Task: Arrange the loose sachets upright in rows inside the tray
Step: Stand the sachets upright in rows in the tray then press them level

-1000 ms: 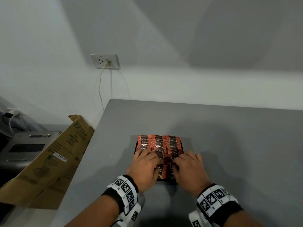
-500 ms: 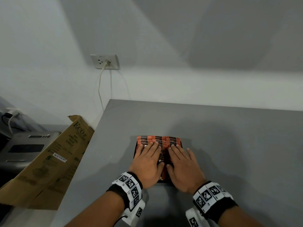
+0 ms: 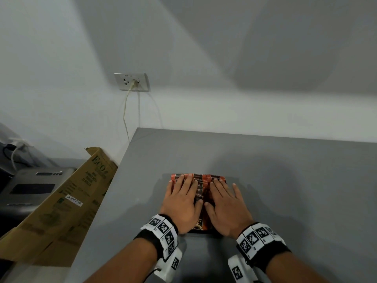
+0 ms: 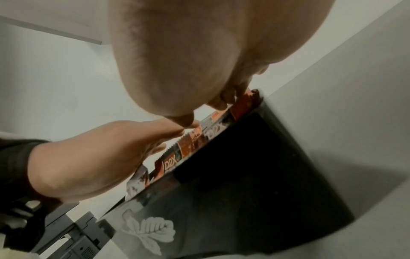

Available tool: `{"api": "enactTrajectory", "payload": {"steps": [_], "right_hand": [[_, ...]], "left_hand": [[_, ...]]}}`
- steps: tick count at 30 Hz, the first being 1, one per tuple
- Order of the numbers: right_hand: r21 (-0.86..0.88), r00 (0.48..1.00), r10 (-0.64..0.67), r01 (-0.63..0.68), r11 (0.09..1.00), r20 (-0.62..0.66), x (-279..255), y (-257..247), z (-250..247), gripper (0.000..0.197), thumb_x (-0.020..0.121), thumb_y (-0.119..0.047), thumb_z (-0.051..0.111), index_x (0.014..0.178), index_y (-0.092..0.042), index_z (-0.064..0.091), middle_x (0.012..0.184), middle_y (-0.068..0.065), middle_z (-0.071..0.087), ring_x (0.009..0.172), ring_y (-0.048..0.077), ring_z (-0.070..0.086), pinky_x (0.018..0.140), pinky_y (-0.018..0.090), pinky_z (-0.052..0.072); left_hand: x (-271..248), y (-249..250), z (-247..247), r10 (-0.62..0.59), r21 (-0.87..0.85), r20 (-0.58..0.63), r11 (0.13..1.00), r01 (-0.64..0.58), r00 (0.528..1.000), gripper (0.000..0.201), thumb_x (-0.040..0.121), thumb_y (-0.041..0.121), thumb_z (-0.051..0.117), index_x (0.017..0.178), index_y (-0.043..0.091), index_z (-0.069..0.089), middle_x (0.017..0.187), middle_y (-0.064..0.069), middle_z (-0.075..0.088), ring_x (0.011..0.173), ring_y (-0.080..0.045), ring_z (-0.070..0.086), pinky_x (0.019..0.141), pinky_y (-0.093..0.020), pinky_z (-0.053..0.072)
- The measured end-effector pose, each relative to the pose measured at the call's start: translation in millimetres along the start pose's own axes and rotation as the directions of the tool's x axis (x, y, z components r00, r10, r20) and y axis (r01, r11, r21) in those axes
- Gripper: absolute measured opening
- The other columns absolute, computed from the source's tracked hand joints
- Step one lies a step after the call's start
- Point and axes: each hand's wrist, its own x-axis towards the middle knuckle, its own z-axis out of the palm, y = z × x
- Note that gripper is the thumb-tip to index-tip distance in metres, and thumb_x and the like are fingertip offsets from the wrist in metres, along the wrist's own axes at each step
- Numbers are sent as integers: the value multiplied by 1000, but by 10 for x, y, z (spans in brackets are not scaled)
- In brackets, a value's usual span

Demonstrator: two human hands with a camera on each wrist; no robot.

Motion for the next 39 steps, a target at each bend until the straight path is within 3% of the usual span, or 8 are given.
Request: {"api": "enactTrajectory", "payload": {"steps": [7, 11, 15, 18, 23, 28, 33, 39], "right_hand": [[0, 998, -12, 12, 1000, -60, 99, 24, -54, 78, 93, -57, 9, 160, -16, 13, 168, 2, 8, 155, 18, 0, 125, 45, -2], [118, 994, 34, -22, 993, -99, -35, 207, -97, 68, 100, -53, 16, 160, -20, 9, 168, -2, 2, 154, 15, -6, 124, 39, -5], [134, 998, -18, 27, 991, -65, -336, 267, -50, 80, 91, -64, -7, 159, -26, 8, 162, -13, -4, 152, 8, -10, 119, 29, -13], [57, 998, -69, 68, 996, 7, -447, 183, 90, 81, 87, -63, -14, 158, -26, -1, 160, -13, -11, 149, 9, -21, 119, 35, -17], [-17, 999, -37, 36, 999, -28, -481, 120, 218, 79, 99, -66, 5, 155, -15, 29, 162, -1, 27, 152, 20, 9, 118, 45, 0], [-36, 996, -85, 84, 996, -29, -488, 77, 256, 83, 97, -69, 2, 156, -16, 23, 164, -1, 24, 152, 19, 3, 117, 48, -4], [27, 992, -113, 114, 993, -50, -515, 6, 199, 89, 87, -75, -9, 158, -22, -1, 162, -8, -11, 152, 17, -19, 118, 46, -14], [-19, 969, -232, 231, 973, -85, -526, -175, 242, 60, 101, -57, 32, 148, -23, 45, 152, -7, 47, 148, 20, 33, 116, 46, 12]], "left_hand": [[57, -86, -39, -55, -77, -4, 996, 54, 999, 66, 98, 52, 21, 158, 24, 14, 167, 3, 7, 153, -21, -2, 123, -48, -4], [-84, -309, -94, -119, -230, -44, 968, 106, 992, 60, 102, 48, 23, 157, 30, 10, 164, 10, -2, 152, -16, -9, 123, -46, -5], [-393, -465, 38, -71, -225, 20, 972, 73, 997, 61, 99, 52, 13, 156, 33, 8, 162, 11, -11, 151, -14, -14, 119, -39, -13], [-510, -430, 170, -40, -191, 44, 980, 48, 998, 64, 96, 59, 1, 155, 35, 6, 159, 14, -13, 151, -13, -14, 116, -37, -18], [-486, -388, 186, -73, -164, 7, 984, 73, 997, 61, 99, 53, 2, 156, 33, 5, 160, 14, -14, 148, -11, -20, 118, -39, -18], [-541, -340, 191, -4, -114, 11, 993, 6, 1000, 59, 102, 52, 10, 156, 29, 12, 162, 10, -3, 150, -14, -16, 119, -43, -18], [-580, -340, 221, 4, -128, -79, 992, -14, 997, 60, 102, 52, 14, 157, 27, 13, 162, 11, 1, 152, -13, -11, 120, -45, -14], [-643, -340, 294, 136, -106, -134, 983, -150, 982, 46, 103, 38, 33, 145, 25, 46, 154, 7, 38, 149, -16, 21, 120, -44, 1]]}}
